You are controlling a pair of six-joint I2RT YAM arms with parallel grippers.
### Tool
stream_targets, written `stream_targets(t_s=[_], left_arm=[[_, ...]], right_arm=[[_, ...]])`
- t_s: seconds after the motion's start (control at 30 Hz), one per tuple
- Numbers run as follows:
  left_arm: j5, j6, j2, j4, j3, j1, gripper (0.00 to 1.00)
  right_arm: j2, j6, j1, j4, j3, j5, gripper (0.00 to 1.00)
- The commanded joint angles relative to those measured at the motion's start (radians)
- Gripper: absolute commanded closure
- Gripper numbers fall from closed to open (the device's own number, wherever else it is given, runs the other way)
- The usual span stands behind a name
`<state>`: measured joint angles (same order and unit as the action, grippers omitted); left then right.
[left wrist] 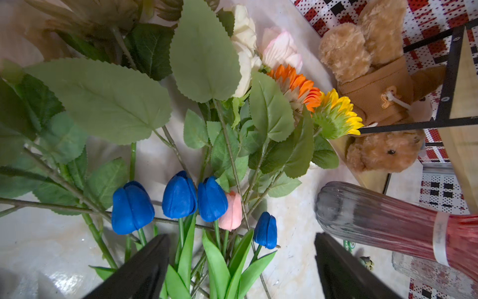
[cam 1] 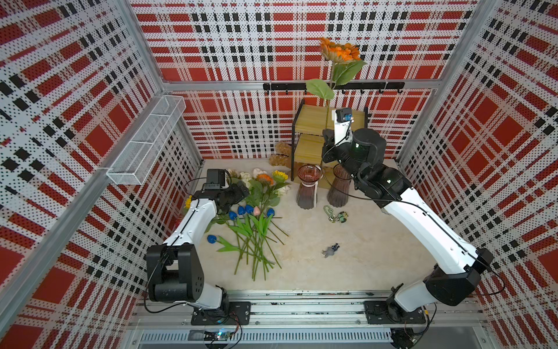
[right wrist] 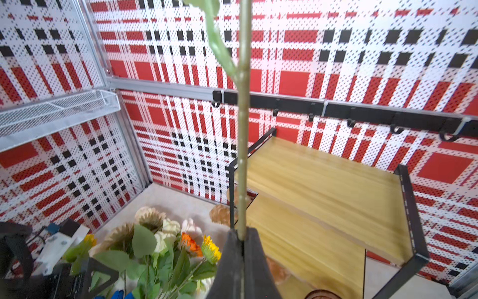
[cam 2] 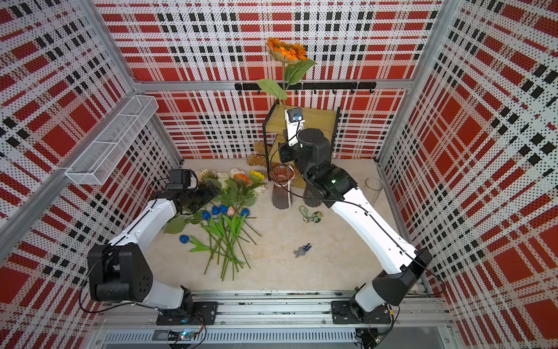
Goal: Arrange the flowers in different vases according to their variety
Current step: Insert the flower into the vase.
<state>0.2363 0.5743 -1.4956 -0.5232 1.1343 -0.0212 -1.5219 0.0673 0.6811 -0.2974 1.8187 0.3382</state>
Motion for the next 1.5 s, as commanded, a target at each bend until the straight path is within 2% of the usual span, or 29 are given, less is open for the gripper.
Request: stream_targets(t_s=[0.0, 0.33, 0.67, 0.9, 1.03, 1.1, 1.2, 1.47], left_arm=[[0.015, -0.012, -0.019, 0.029, 0.012, -0.003, 0.08], [0.038, 0.012, -0.053, 0.077, -0.004, 0.005, 0.13], [0.042, 0.021, -0.114, 0.106, 0.001, 0.015, 0.14], [0.054, 0.035, -0.184, 0.133, 0.034, 0.029, 0.19], [0.058, 0.042, -0.234, 0.152, 0.065, 0.036, 0.25], [0.071, 0.047, -0.261, 0.159, 0.080, 0.037, 0.30], [0.078, 0.054, -0.282, 0.159, 0.099, 0.048, 0.38], [0.064, 0.064, -0.301, 0.161, 0.104, 0.085, 0.42]], right_arm=[[-0.009, 0.007, -0.029, 0.083, -0.003, -0.008, 1.00], [-0.096, 0.074, -0.108, 0.228, -0.109, -0.166, 1.00], [-0.164, 0.157, -0.124, 0.239, -0.185, -0.232, 1.00], [-0.193, 0.149, -0.124, 0.158, -0.186, -0.236, 0.42], [-0.169, 0.146, -0.124, 0.142, -0.204, -0.208, 0.19], [-0.143, 0.150, -0.124, 0.125, -0.214, -0.184, 0.14], [-0.093, 0.150, -0.124, 0.118, -0.252, -0.162, 0.11], [0.013, 0.166, -0.124, 0.114, -0.353, -0.148, 0.09]])
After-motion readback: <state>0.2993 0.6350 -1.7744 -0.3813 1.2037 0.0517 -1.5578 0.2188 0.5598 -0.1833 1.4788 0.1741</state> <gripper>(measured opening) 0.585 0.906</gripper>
